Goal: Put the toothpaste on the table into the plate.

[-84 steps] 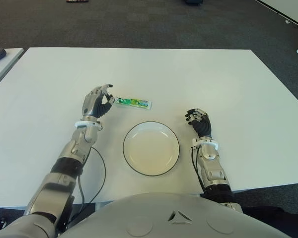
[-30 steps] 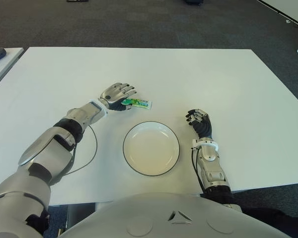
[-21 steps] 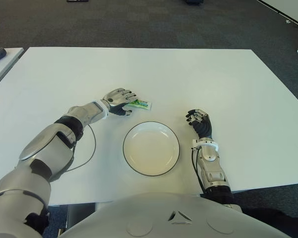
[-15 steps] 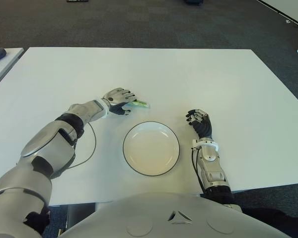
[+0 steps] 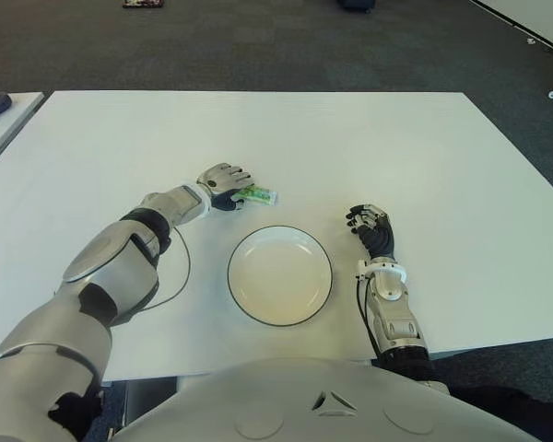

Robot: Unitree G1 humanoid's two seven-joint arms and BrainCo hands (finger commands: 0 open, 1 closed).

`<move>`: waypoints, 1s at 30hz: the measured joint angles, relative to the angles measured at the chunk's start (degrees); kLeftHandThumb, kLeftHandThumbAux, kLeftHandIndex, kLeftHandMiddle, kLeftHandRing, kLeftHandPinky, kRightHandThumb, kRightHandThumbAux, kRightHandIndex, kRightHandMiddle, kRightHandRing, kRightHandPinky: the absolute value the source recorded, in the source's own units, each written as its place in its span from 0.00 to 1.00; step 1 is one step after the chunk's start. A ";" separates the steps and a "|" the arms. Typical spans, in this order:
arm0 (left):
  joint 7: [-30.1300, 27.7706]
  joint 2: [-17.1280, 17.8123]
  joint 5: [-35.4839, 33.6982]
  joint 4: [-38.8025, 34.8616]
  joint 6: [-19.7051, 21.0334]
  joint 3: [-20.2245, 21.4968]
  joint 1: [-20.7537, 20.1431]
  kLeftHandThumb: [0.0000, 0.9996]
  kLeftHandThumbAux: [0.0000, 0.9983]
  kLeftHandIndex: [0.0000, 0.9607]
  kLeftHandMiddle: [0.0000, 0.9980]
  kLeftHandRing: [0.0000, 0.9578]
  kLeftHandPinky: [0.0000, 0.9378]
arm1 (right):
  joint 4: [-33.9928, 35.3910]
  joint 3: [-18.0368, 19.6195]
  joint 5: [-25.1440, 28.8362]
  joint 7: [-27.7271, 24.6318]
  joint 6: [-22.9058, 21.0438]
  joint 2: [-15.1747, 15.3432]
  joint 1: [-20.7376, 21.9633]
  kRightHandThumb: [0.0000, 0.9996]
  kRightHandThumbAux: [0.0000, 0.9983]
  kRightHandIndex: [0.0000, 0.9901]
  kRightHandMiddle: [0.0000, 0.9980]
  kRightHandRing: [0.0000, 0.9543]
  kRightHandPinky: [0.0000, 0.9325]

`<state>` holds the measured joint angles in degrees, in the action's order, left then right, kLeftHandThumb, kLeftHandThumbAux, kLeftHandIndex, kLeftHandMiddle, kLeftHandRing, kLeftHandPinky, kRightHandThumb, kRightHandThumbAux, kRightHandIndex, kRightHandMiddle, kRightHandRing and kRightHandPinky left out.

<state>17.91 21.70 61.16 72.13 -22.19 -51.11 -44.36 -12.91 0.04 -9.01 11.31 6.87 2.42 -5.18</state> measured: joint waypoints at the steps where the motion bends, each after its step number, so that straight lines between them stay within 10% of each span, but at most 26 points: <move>1: -0.01 -0.04 -0.04 0.16 0.01 -0.03 -0.07 0.47 0.32 0.00 0.00 0.00 0.00 | 0.00 0.04 0.00 0.02 0.00 0.03 -0.03 0.71 0.73 0.43 0.52 0.53 0.56; 21: -2.68 -1.25 -5.00 1.90 0.73 0.90 0.54 0.54 0.34 0.00 0.00 0.00 0.08 | 0.72 0.18 0.01 0.05 -0.40 0.14 -0.51 0.71 0.73 0.43 0.52 0.53 0.56; 30: -5.27 -1.80 -7.12 2.17 1.32 1.61 0.71 0.62 0.33 0.07 0.13 0.15 0.25 | 1.07 0.22 0.09 -0.04 -0.61 0.19 -0.69 0.71 0.73 0.43 0.51 0.52 0.55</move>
<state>12.64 19.90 54.05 74.31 -20.87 -49.50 -43.65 -11.83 0.26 -8.92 11.27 6.26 2.61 -5.87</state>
